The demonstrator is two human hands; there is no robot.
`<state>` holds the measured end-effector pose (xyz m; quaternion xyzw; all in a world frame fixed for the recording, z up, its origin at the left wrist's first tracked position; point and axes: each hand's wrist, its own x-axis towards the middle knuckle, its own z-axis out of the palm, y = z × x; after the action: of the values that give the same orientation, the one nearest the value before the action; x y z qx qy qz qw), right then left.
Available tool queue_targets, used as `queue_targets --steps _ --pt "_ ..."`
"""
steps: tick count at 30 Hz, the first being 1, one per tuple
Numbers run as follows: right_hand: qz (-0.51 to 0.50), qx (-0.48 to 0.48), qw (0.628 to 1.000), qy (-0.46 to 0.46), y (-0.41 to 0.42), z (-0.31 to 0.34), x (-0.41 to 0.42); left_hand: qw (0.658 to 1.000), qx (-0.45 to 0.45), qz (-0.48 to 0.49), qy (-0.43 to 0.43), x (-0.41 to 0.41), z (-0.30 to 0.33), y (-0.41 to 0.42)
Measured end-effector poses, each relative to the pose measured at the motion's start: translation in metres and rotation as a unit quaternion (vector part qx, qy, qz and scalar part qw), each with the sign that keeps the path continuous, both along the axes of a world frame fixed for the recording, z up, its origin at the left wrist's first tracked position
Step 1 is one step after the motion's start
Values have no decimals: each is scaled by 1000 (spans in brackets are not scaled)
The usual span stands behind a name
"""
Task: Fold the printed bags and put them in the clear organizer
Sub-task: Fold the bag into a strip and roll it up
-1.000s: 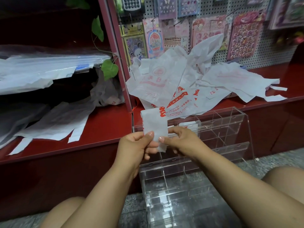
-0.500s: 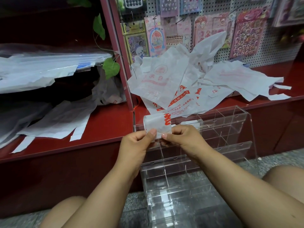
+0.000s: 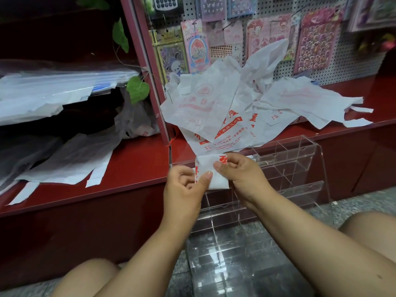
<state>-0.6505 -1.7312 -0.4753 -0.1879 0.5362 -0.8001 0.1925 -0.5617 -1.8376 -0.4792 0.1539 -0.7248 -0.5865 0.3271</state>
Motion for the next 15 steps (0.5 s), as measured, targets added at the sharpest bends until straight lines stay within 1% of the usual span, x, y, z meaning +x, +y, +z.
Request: queue_targets --steps 2,3,5,11,15 --pt "-10 34 998 43 1 -1 -2 999 45 0 -12 -8 4 -2" --pt "-13 52 996 65 1 -2 -2 999 41 -2 -25 -13 4 -4" --pt "-16 81 993 89 -1 -3 -1 999 0 5 -38 -22 2 -7" --pt "-54 119 983 129 -2 -2 -13 994 -94 47 -4 -37 4 1" --pt "-91 135 976 144 4 8 -28 993 -109 48 21 -53 16 10"
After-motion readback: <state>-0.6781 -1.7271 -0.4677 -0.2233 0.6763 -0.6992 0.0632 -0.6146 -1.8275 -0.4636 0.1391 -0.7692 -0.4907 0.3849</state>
